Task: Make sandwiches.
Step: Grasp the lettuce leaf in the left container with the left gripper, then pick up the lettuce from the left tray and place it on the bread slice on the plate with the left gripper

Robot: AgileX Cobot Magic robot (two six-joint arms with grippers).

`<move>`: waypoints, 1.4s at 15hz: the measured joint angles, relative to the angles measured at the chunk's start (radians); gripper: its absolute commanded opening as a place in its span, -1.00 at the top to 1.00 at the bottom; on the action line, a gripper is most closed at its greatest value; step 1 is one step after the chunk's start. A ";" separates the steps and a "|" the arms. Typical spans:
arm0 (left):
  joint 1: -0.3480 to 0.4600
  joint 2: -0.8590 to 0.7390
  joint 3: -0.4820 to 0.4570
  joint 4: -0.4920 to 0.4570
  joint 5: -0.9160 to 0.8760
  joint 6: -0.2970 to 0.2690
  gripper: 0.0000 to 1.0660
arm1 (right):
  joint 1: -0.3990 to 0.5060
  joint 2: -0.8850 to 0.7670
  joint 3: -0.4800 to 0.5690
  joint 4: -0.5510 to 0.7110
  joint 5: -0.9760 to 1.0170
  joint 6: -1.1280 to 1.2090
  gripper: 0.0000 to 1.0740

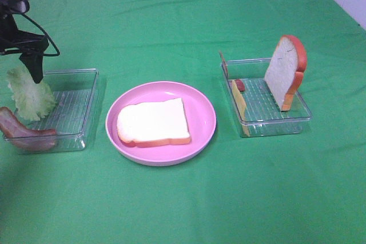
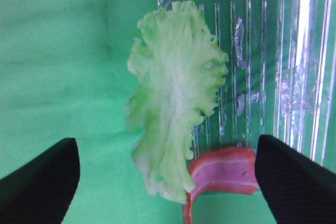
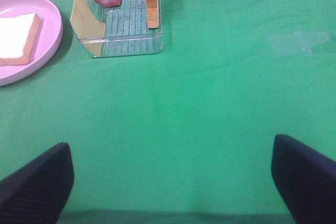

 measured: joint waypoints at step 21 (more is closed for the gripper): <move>-0.020 -0.081 -0.001 -0.071 -0.049 0.007 1.00 | 0.000 0.000 0.000 0.000 0.000 0.000 -0.84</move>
